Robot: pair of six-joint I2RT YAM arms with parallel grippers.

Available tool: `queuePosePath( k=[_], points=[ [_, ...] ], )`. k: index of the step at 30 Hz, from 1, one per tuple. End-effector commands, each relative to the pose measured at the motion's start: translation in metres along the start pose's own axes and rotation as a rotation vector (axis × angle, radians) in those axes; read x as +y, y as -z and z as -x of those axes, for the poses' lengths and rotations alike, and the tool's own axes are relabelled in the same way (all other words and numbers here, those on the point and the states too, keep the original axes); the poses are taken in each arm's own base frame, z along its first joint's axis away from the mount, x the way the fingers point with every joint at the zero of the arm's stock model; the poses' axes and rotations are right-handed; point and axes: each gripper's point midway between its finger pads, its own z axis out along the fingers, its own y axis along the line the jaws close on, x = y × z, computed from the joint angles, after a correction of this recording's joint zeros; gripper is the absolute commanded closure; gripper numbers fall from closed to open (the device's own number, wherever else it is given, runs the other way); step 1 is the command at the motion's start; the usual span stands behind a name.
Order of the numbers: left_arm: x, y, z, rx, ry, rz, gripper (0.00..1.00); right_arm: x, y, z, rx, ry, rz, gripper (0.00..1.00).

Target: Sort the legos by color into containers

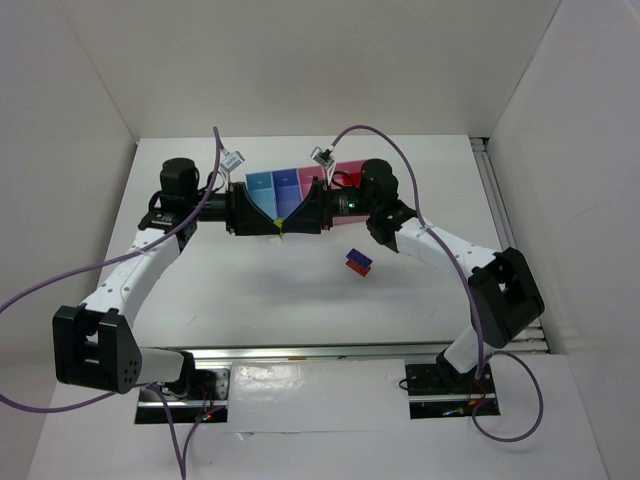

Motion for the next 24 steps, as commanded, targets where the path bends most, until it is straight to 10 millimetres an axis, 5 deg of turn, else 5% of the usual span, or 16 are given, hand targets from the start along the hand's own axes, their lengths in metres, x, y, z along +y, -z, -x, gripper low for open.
queuePosePath(
  k=[1,3,8,10,11,14,17,21,24],
  points=[
    [-0.003,-0.002,0.007,-0.001,-0.089,-0.022,1.0,0.021,-0.004,0.018,-0.021,0.098,0.071,0.56],
    [-0.004,-0.002,0.007,-0.001,-0.08,-0.022,1.0,0.024,-0.003,0.019,-0.021,0.107,0.071,0.56],
    [-0.003,-0.002,0.011,-0.009,-0.084,0.0,0.95,0.014,-0.003,0.016,-0.025,0.086,0.018,0.78],
    [0.0,-0.001,0.012,-0.011,-0.082,0.024,0.67,0.016,0.001,0.016,-0.036,0.077,-0.013,0.8],
    [0.001,-0.001,0.011,-0.008,-0.081,0.026,0.31,0.011,0.004,0.023,-0.061,0.086,-0.044,0.81],
    [0.001,-0.001,0.011,-0.008,-0.091,0.026,0.07,0.008,0.014,0.024,-0.074,0.074,-0.063,0.82],
    [0.002,-0.002,0.008,-0.008,-0.096,0.012,0.05,0.006,0.018,0.023,-0.082,0.063,-0.07,0.82],
    [-0.001,-0.001,0.004,-0.007,-0.092,-0.013,0.27,0.006,0.018,0.023,-0.082,0.063,-0.07,0.82],
    [-0.002,-0.002,0.006,-0.01,-0.093,-0.014,0.28,0.006,0.018,0.022,-0.087,0.061,-0.066,0.82]
  ],
)
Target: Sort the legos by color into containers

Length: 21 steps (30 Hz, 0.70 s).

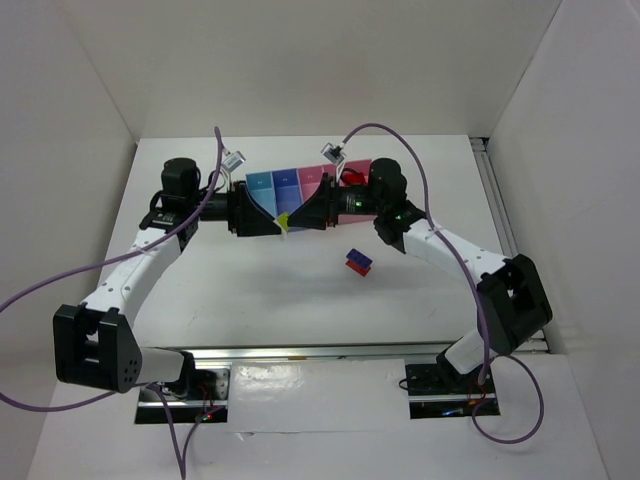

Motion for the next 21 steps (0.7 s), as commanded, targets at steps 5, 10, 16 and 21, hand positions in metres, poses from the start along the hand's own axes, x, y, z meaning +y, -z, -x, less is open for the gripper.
queuePosePath(
  k=[5,10,16,21],
  points=[
    [-0.01,-0.001,0.004,-0.006,-0.071,-0.058,0.5,0.012,0.004,0.009,-0.029,0.034,0.024,0.82],
    [-0.009,0.0,0.0,0.008,-0.056,-0.051,1.0,0.004,0.006,0.009,-0.039,0.02,-0.005,0.82],
    [-0.001,0.007,0.002,-0.016,-0.048,-0.01,1.0,-0.01,0.03,0.026,-0.089,0.024,-0.087,0.85],
    [0.01,0.012,0.002,-0.031,-0.015,0.018,1.0,-0.022,0.041,0.036,-0.12,0.038,-0.166,0.86]
  ],
)
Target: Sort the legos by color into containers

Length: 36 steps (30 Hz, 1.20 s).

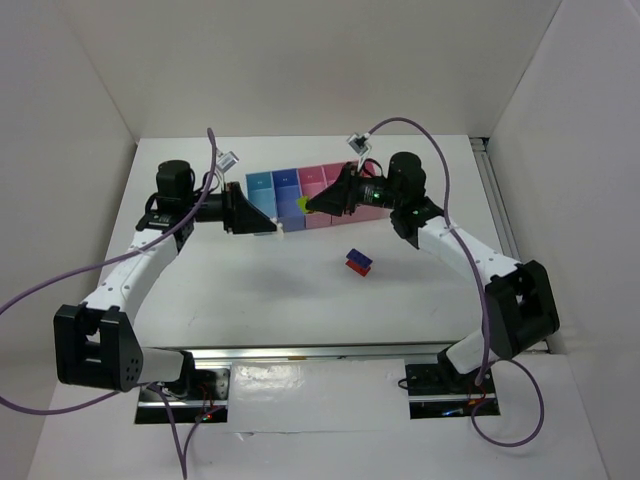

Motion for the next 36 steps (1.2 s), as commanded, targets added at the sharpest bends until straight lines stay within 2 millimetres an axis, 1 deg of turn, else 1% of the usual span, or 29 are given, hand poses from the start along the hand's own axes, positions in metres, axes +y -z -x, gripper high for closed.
queuePosePath(
  k=[1,2,3,5,6,7,8,9,10,11,12,13,14,15,16,18,20,22,23,25,26,28,29,30,31,32,33,34,36],
  points=[
    [0.005,0.006,0.002,-0.011,-0.02,0.002,1.0,0.001,0.012,0.022,-0.062,0.058,-0.067,0.86],
    [0.008,0.006,0.0,-0.012,0.0,0.011,1.0,-0.013,0.015,0.023,-0.074,0.049,-0.129,0.86],
    [0.011,0.006,0.001,-0.019,0.0,0.027,1.0,-0.015,0.015,0.034,-0.098,0.063,-0.164,0.86],
    [0.02,0.008,0.004,-0.042,0.019,0.076,1.0,-0.048,0.017,0.029,-0.079,0.012,-0.314,0.86],
    [0.028,0.009,0.006,-0.057,0.033,0.124,1.0,-0.071,0.02,0.036,-0.115,0.036,-0.446,0.85],
    [0.034,0.008,0.006,-0.058,0.068,0.146,1.0,-0.076,0.02,0.047,-0.133,0.053,-0.501,0.85],
    [0.037,0.009,0.008,-0.064,0.079,0.171,1.0,-0.094,0.02,0.036,-0.101,0.026,-0.58,0.85],
    [0.045,0.01,0.017,-0.085,0.074,0.234,1.0,-0.11,0.025,0.042,-0.124,0.047,-0.678,0.85],
    [0.048,0.013,0.016,-0.08,0.117,0.272,1.0,-0.115,0.026,0.049,-0.14,0.051,-0.71,0.85],
    [0.054,0.014,0.018,-0.081,0.125,0.306,1.0,-0.131,0.026,0.042,-0.115,0.04,-0.758,0.85],
    [0.06,0.016,0.029,-0.103,0.119,0.362,1.0,-0.14,0.029,0.043,-0.113,0.055,-0.796,0.85],
    [0.061,0.018,0.032,-0.108,0.124,0.383,1.0,-0.143,0.028,0.052,-0.121,0.07,-0.814,0.85],
    [0.064,0.019,0.031,-0.104,0.146,0.405,1.0,-0.155,0.022,0.044,-0.089,0.068,-0.839,0.85],
    [0.065,0.021,0.039,-0.119,0.129,0.423,1.0,-0.165,0.026,0.041,-0.06,0.078,-0.887,0.85],
    [0.069,0.024,0.041,-0.129,0.135,0.462,1.0,-0.164,0.021,0.049,-0.062,0.098,-0.889,0.85],
    [0.076,0.026,0.045,-0.14,0.138,0.501,1.0,-0.179,0.017,0.039,-0.011,0.094,-0.909,0.85],
    [0.076,0.027,0.055,-0.156,0.12,0.516,1.0,-0.184,0.014,0.046,-0.01,0.128,-0.917,0.85],
    [0.076,0.024,0.059,-0.158,0.12,0.517,1.0,-0.195,0.011,0.04,0.027,0.136,-0.928,0.85],
    [0.08,0.025,0.062,-0.165,0.119,0.534,1.0,-0.192,0.004,0.046,0.023,0.144,-0.917,0.85],
    [0.081,0.023,0.062,-0.171,0.139,0.545,1.0,-0.205,-0.001,0.038,0.059,0.137,-0.93,0.85],
    [0.083,0.024,0.063,-0.176,0.138,0.556,1.0,-0.205,-0.004,0.045,0.059,0.15,-0.927,0.85],
    [0.085,0.018,0.06,-0.163,0.139,0.566,1.0,-0.218,-0.009,0.039,0.08,0.139,-0.936,0.85],
    [0.087,0.018,0.06,-0.166,0.139,0.575,1.0,-0.216,-0.015,0.047,0.066,0.146,-0.919,0.85],
    [0.09,0.018,0.059,-0.162,0.147,0.577,1.0,-0.217,-0.019,0.045,0.078,0.139,-0.904,0.85],
    [0.094,0.017,0.057,-0.151,0.165,0.582,1.0,-0.227,-0.022,0.035,0.107,0.123,-0.905,0.83],
    [0.093,0.015,0.057,-0.144,0.155,0.588,1.0,-0.228,-0.026,0.041,0.099,0.127,-0.902,0.83],
    [0.097,0.014,0.055,-0.138,0.164,0.591,1.0,-0.23,-0.031,0.039,0.106,0.123,-0.886,0.83],
    [0.098,0.015,0.053,-0.136,0.171,0.602,1.0,-0.24,-0.033,0.029,0.13,0.109,-0.895,0.83],
    [0.102,0.015,0.059,-0.138,0.159,0.612,1.0,-0.251,-0.036,0.028,0.135,0.118,-0.908,0.83]
  ],
)
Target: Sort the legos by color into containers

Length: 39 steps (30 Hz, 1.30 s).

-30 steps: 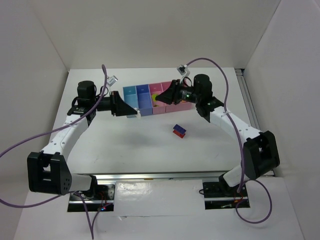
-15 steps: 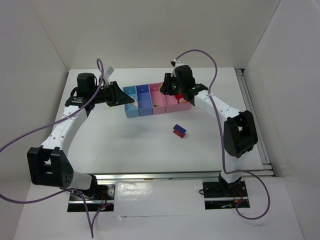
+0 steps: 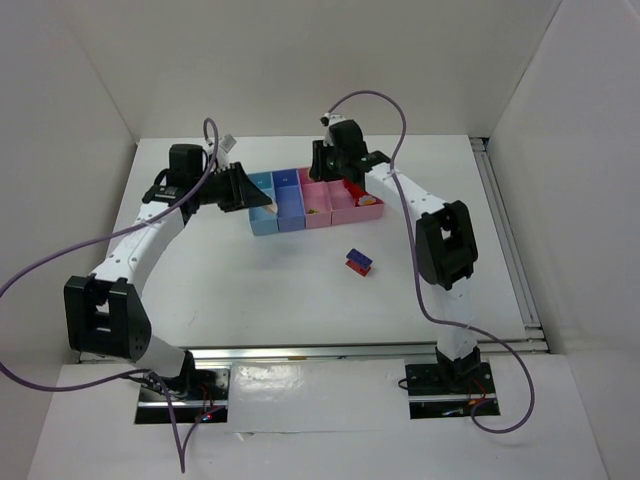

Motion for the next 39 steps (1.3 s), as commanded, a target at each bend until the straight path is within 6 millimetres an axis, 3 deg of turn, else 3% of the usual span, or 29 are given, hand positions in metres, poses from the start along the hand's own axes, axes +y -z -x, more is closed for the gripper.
queuePosePath(
  k=[1,3,4,6,8,9,12,16,17,19,21,22,23,26,28,29,31,33,36,37,39],
  points=[
    [-0.004,0.001,0.018,-0.036,-0.03,0.015,1.0,0.003,-0.014,-0.002,0.023,0.025,0.005,0.83],
    [-0.006,0.001,0.022,-0.038,-0.032,0.014,1.0,0.004,-0.015,0.001,0.022,0.025,0.005,0.76],
    [-0.004,0.001,0.023,-0.042,-0.032,0.024,1.0,0.002,-0.023,-0.01,0.046,0.033,0.008,0.72],
    [-0.004,0.001,0.023,-0.042,-0.032,0.024,1.0,0.007,-0.023,-0.004,0.048,0.042,0.028,0.56],
    [-0.004,0.002,0.025,-0.046,-0.031,0.032,1.0,0.011,-0.027,-0.012,0.081,0.056,0.029,0.39],
    [-0.004,0.002,0.025,-0.046,-0.041,0.032,1.0,0.012,-0.026,-0.008,0.07,0.057,0.032,0.36],
    [-0.006,0.002,0.029,-0.048,-0.042,0.031,1.0,0.011,-0.025,-0.005,0.069,0.057,0.02,0.33],
    [-0.003,-0.002,0.027,-0.029,-0.03,0.03,1.0,0.011,-0.009,0.006,0.052,0.058,0.004,0.33],
    [-0.002,-0.002,0.024,-0.019,-0.021,0.034,1.0,0.013,0.002,0.016,0.027,0.06,0.001,0.36],
    [-0.006,-0.003,0.029,-0.023,-0.039,0.036,1.0,0.009,0.013,0.015,0.016,0.052,-0.025,0.42],
    [-0.003,-0.001,0.031,-0.016,-0.025,0.069,1.0,0.014,0.04,0.035,-0.046,0.045,-0.025,0.43],
    [0.003,-0.009,0.029,-0.003,-0.017,0.105,1.0,0.007,0.044,0.025,-0.032,0.029,-0.056,0.43],
    [0.003,-0.011,0.028,0.003,-0.019,0.115,1.0,0.009,0.061,0.036,-0.064,0.029,-0.06,0.43],
    [0.006,-0.02,0.041,-0.018,-0.011,0.148,1.0,-0.004,0.079,0.026,-0.055,0.005,-0.132,0.38],
    [0.002,-0.031,0.045,-0.02,-0.019,0.155,1.0,-0.01,0.101,0.03,-0.074,-0.006,-0.178,0.35],
    [0.016,-0.043,0.045,-0.007,0.007,0.191,1.0,-0.014,0.107,0.025,-0.065,-0.006,-0.198,0.31],
    [0.023,-0.054,0.055,-0.017,0.036,0.209,1.0,-0.02,0.127,0.027,-0.074,-0.006,-0.24,0.3],
    [0.038,-0.073,0.051,0.01,0.061,0.238,1.0,-0.027,0.145,0.025,-0.083,-0.024,-0.257,0.28],
    [0.04,-0.093,0.06,0.001,0.053,0.246,1.0,-0.034,0.162,0.022,-0.097,-0.047,-0.285,0.23],
    [0.051,-0.105,0.056,0.024,0.066,0.258,1.0,-0.035,0.165,0.018,-0.086,-0.047,-0.288,0.23],
    [0.049,-0.117,0.063,0.018,0.065,0.247,1.0,-0.041,0.172,0.016,-0.087,-0.062,-0.309,0.21]
  ],
)
